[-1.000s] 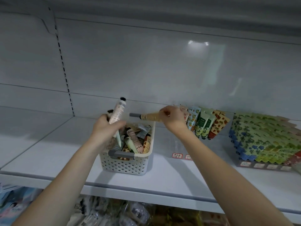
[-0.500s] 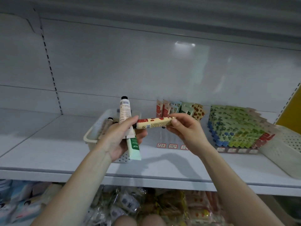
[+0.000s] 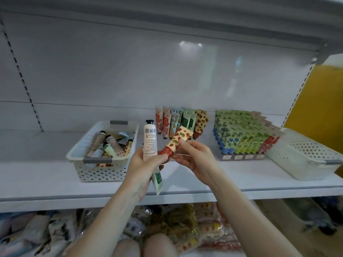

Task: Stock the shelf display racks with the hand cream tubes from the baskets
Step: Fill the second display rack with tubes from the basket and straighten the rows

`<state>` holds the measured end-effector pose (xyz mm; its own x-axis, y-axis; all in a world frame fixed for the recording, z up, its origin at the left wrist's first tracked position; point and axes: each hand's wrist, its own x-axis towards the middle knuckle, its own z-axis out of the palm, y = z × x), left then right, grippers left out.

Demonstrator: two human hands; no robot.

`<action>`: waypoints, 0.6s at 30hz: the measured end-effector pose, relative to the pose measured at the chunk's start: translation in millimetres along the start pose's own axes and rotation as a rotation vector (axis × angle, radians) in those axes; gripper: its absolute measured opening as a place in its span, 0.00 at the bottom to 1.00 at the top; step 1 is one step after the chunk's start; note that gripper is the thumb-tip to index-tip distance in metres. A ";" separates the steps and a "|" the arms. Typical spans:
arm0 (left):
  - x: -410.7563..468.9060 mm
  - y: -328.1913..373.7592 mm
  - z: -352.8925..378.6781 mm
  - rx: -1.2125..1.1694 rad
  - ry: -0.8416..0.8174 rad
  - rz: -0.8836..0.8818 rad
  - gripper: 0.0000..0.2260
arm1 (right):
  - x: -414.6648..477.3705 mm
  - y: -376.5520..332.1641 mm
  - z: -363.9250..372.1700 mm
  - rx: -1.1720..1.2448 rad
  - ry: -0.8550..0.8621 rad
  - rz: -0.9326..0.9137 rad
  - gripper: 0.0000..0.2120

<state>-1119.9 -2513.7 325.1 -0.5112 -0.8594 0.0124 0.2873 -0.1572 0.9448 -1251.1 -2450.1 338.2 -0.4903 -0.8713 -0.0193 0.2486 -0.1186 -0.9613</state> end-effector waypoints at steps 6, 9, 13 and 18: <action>13.1 -20.0 14.4 0.085 -0.020 -0.040 0.15 | 9.0 5.5 -19.4 -0.022 0.075 -0.007 0.07; 24.0 -28.0 18.6 0.091 0.007 -0.066 0.17 | 18.6 2.7 -30.8 -0.077 0.157 -0.043 0.05; 38.1 -35.6 20.0 0.062 0.029 -0.087 0.17 | 38.2 -6.0 -54.8 -0.288 0.339 -0.177 0.04; 53.0 -49.2 16.0 0.079 0.043 -0.110 0.19 | 81.3 -7.4 -91.6 -0.592 0.630 -0.283 0.06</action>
<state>-1174.1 -2543.8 284.5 -0.5008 -0.8591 -0.1054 0.1656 -0.2146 0.9626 -1369.3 -2476.5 318.6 -0.8769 -0.4045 0.2597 -0.3352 0.1274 -0.9335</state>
